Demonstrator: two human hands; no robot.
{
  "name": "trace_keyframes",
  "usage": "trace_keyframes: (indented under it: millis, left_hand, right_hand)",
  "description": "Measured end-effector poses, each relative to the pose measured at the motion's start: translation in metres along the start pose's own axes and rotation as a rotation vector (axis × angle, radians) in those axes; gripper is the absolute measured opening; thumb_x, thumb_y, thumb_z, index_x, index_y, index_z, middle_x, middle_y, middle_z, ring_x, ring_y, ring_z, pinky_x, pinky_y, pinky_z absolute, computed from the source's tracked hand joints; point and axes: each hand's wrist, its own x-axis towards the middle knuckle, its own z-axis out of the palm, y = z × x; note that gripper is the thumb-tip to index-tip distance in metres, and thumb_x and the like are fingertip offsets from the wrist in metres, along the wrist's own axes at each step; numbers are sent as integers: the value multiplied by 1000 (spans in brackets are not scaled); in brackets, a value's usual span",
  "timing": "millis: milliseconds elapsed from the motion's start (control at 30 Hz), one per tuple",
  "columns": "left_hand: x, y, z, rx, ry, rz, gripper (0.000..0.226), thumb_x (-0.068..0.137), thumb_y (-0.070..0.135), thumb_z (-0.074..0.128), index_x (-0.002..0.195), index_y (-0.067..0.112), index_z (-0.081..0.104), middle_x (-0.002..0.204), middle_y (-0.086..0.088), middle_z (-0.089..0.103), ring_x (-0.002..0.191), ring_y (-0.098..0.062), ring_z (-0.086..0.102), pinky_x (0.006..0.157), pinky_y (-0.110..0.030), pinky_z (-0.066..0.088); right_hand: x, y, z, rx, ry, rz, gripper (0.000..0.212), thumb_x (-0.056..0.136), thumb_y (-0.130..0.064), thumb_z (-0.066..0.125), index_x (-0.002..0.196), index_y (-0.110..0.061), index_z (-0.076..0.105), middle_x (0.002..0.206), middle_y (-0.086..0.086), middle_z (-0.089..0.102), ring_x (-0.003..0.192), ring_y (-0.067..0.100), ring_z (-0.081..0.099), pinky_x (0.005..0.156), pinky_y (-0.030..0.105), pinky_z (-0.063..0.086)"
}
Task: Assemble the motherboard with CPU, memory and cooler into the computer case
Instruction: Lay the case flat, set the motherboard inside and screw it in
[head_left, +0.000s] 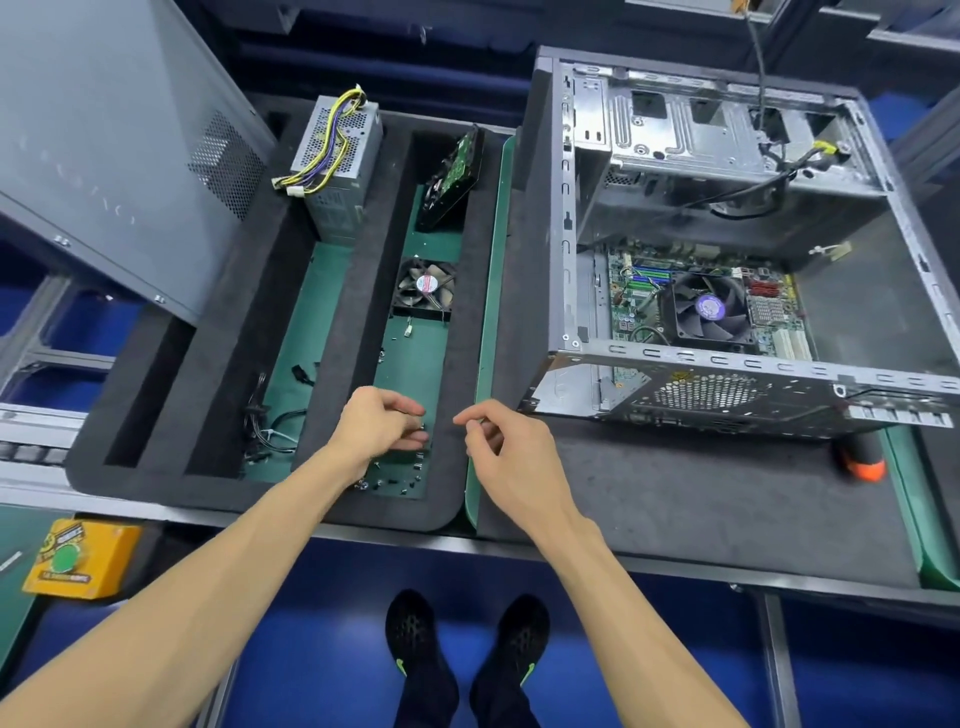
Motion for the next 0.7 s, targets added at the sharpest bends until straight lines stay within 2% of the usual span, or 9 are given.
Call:
trace_keyframes:
  millis: [100,200,333,433,567,633,700]
  left_hand:
    - [-8,10,-7,-251,-89,-51,14,86,-16,61,97,-10,69,88,-26,71,80,-28,75,72,-30,62]
    - [-13,16,-16,-439,-100,-65,17,82,-17,65,97,-10,71,93,-27,72,89,-32,74,73,-29,61]
    - [-20,22,-25,-554,-247,-105,35,74,-6,76,108,-2,70,104,-21,74,94,-24,74,75,-24,59]
    - [-27,29,-24,-593,-409,-147,37,69,1,80,105,0,76,103,-18,74,90,-21,73,75,-25,58]
    - [-37,45,-10,-548,-591,-157,33,70,5,83,102,4,78,104,-18,73,87,-19,72,74,-25,57]
    - [-39,47,-3,-431,-540,-119,29,71,3,82,100,2,78,103,-20,74,85,-20,73,72,-23,57]
    - [-38,43,-3,-229,-371,-50,22,77,-5,77,99,-3,75,99,-24,74,82,-24,74,71,-24,59]
  right_hand:
    - [0,2,0,4,1,11,19,98,-22,55,97,-35,69,68,-13,61,67,9,58,61,17,46]
    - [1,1,0,9,5,5,19,98,-23,54,97,-35,69,70,-13,62,67,8,59,61,15,45]
    - [0,-2,0,23,10,2,20,98,-22,54,98,-35,70,69,-10,63,68,11,60,65,25,52]
    - [-4,-5,-4,32,42,1,19,97,-22,55,97,-34,70,69,-10,62,67,13,60,64,28,53]
    - [-11,-7,-16,8,85,-2,17,97,-23,55,98,-34,68,71,-10,64,69,13,60,65,32,54]
    - [-16,-5,-23,5,98,11,17,98,-22,55,98,-33,69,71,-9,64,70,13,62,66,36,55]
    - [-20,-2,-28,7,110,28,18,99,-20,55,98,-31,69,72,-7,65,71,14,64,68,38,55]
